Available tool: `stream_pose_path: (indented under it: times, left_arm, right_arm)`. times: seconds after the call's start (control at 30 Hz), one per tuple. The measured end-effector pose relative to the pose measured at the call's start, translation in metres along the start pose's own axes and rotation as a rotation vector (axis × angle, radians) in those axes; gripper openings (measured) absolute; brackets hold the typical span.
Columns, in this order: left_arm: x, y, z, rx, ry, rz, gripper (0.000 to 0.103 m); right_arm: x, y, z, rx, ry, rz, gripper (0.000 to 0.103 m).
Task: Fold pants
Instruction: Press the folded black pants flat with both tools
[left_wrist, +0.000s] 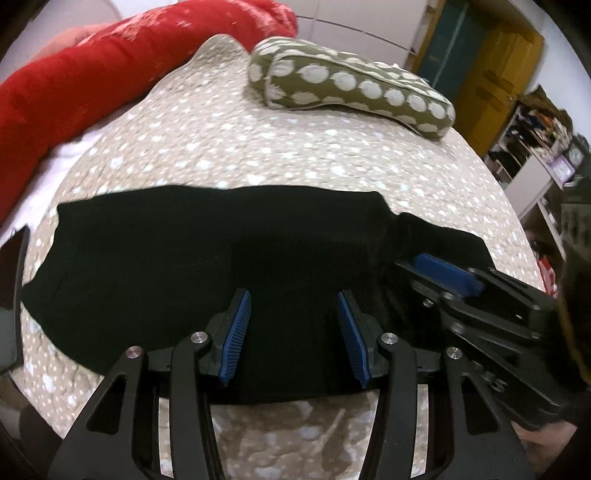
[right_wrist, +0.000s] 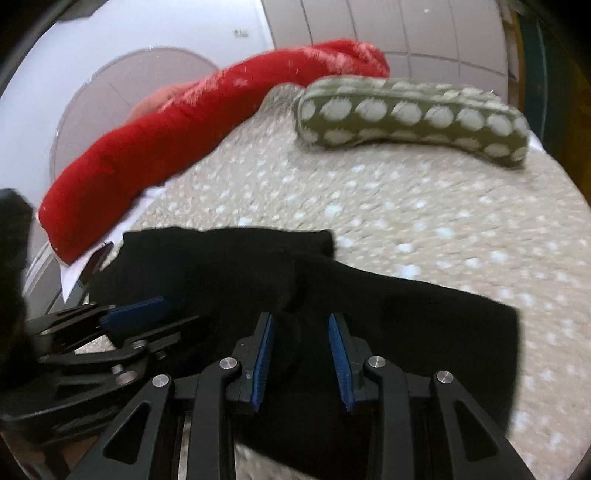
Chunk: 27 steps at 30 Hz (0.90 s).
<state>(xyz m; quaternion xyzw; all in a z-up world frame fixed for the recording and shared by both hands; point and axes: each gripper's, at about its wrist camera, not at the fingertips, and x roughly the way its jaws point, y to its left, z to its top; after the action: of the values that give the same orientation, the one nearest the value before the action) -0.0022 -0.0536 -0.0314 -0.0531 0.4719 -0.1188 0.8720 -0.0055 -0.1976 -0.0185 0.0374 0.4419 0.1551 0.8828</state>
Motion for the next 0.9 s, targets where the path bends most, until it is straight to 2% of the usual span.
stream_pose_path:
  times: [0.07,0.13,0.27,0.4,0.63,0.8,0.87,0.9]
  left_arm:
    - [-0.001,0.006,-0.002,-0.010,0.002,-0.001,0.048]
    - [-0.004,0.009,-0.002,-0.014,-0.005,0.002,0.048]
    - [-0.007,0.013,-0.004,-0.027,-0.014,-0.003,0.048]
    - [-0.008,0.015,-0.005,-0.039,-0.012,-0.005,0.048]
    - [-0.020,0.024,-0.010,-0.052,-0.034,0.041,0.048]
    - [-0.026,0.034,-0.015,-0.077,-0.039,0.061,0.048]
    - [-0.026,0.035,-0.016,-0.083,-0.040,0.065,0.048]
    - [-0.026,0.036,-0.016,-0.087,-0.039,0.065,0.048]
  right_arm:
    - [-0.005,0.008,0.001,-0.032,-0.010,-0.010,0.030]
    - [-0.016,0.014,-0.001,-0.039,-0.020,0.039,0.030]
    - [-0.035,0.021,-0.013,-0.053,-0.042,0.052,0.030]
    - [-0.019,0.017,-0.029,-0.018,0.029,0.064,0.030]
    - [-0.051,0.019,-0.018,-0.026,-0.061,0.062,0.030]
    - [-0.040,0.003,-0.010,0.042,-0.066,0.007,0.030]
    - [-0.024,-0.003,-0.012,0.095,-0.033,-0.074,0.031]
    - [-0.017,-0.004,-0.015,0.126,-0.020,-0.079,0.031]
